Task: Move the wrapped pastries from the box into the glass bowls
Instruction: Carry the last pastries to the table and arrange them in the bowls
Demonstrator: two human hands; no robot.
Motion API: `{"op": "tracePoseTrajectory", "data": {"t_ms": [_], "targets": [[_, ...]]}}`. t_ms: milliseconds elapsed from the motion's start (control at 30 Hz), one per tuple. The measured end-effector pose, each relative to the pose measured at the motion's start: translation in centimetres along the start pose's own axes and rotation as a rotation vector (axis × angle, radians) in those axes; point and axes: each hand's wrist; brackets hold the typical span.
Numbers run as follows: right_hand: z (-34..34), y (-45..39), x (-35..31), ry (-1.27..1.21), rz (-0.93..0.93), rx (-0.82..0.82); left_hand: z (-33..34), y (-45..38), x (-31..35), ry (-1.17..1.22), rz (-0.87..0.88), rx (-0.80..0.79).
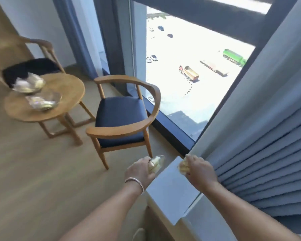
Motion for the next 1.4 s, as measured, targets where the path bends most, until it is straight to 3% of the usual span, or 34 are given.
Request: {"op": "tracePoseTrajectory", "data": {"t_ms": [300,667,867,1400], "targets": [[-3.9,-7.0,-22.6,0.013,-0.486,0.043,-13.2,9.6,-17.0,-0.113,-0.458,0.275],[-6.9,-7.0,-44.6,-0.027,-0.912,0.086,-23.1,21.2,-28.5,-0.192,-0.81,0.53],[-7.9,-7.9,-51.6,-0.012,-0.993,0.105,-25.7,22.3,-33.4,-0.188,-0.879,0.556],[-7.8,-12.6,-63.9,0.092,-1.03,0.111,-32.1,19.4,-43.8,-0.161,-0.847,0.584]]}}
Point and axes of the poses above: each hand's wrist, its own y-axis away from the middle knuckle, its own z-axis out of the palm, x = y × z, and after that the axes turned 4 degrees about z, right-handed
